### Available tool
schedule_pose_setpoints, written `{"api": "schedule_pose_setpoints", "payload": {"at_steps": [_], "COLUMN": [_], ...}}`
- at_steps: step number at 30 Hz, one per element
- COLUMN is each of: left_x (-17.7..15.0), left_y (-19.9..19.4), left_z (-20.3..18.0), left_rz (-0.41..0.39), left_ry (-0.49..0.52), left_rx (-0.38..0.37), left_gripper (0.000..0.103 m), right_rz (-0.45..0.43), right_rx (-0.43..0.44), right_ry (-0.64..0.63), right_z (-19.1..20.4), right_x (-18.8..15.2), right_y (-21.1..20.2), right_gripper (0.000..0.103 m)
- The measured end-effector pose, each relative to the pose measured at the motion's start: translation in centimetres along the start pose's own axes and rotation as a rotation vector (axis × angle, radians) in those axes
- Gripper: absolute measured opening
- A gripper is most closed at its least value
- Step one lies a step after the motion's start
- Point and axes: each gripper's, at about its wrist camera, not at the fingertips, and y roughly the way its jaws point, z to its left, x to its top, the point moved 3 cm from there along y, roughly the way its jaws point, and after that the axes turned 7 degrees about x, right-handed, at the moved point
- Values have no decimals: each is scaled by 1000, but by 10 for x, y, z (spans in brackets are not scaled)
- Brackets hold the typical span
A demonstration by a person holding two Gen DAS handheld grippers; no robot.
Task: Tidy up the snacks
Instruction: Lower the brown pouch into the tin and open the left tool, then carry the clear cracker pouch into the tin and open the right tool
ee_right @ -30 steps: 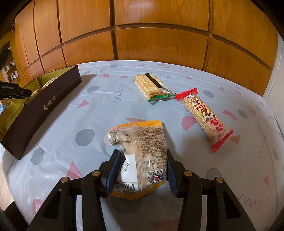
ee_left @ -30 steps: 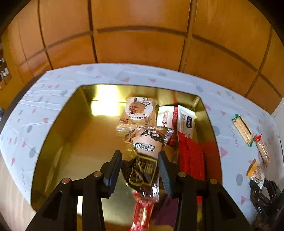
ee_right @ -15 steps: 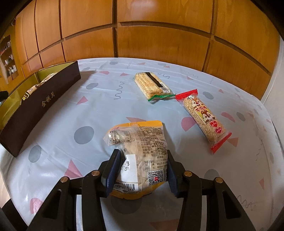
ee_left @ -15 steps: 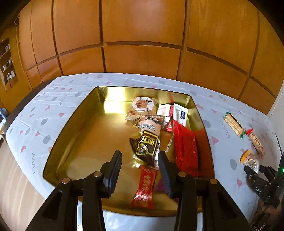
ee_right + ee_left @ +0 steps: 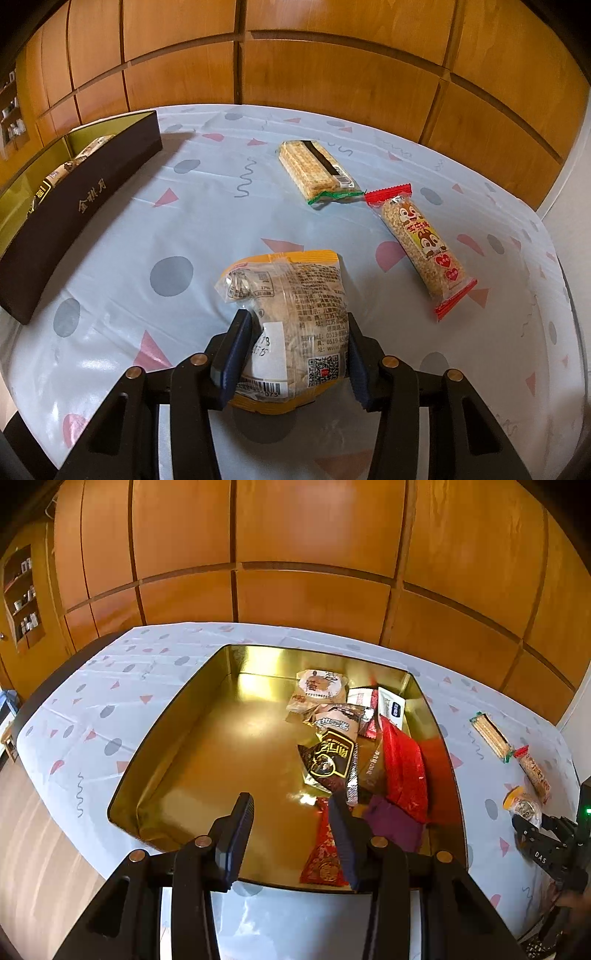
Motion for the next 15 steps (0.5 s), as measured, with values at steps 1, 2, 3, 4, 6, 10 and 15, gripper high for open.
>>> {"api": "schedule_pose_setpoints", "payload": {"at_steps": [1,2,3,4,6,10,15], "left_x": [0,0,1,1,1,5,10], "left_y": [0,0,-1,-1,-1,-2,-6], "left_z": [2,4,7,9,15,25,35], "left_rz": [0,1,2,0,-5,-25,-49], "left_ry": [-4,-8,-17,-22,-31,-57,-82], "left_rx": [1,1,2,5,14,35,51], "left_gripper": [42,42,42,42,42,42,42], "right_rz": [4,8,16,23,42,26,-66], "right_rx": [-4,-8,-10,-10,-6,13,162], "right_ry": [-2,-3,1,5,20,46,50], "right_z": [1,1,2,2,1,2,29], "right_x": [0,1,2,3,7,22,64], "right_y": [0,0,0,-1,-1,-14,-45], "right_gripper": [48,47,46,45,43,42,42]}}
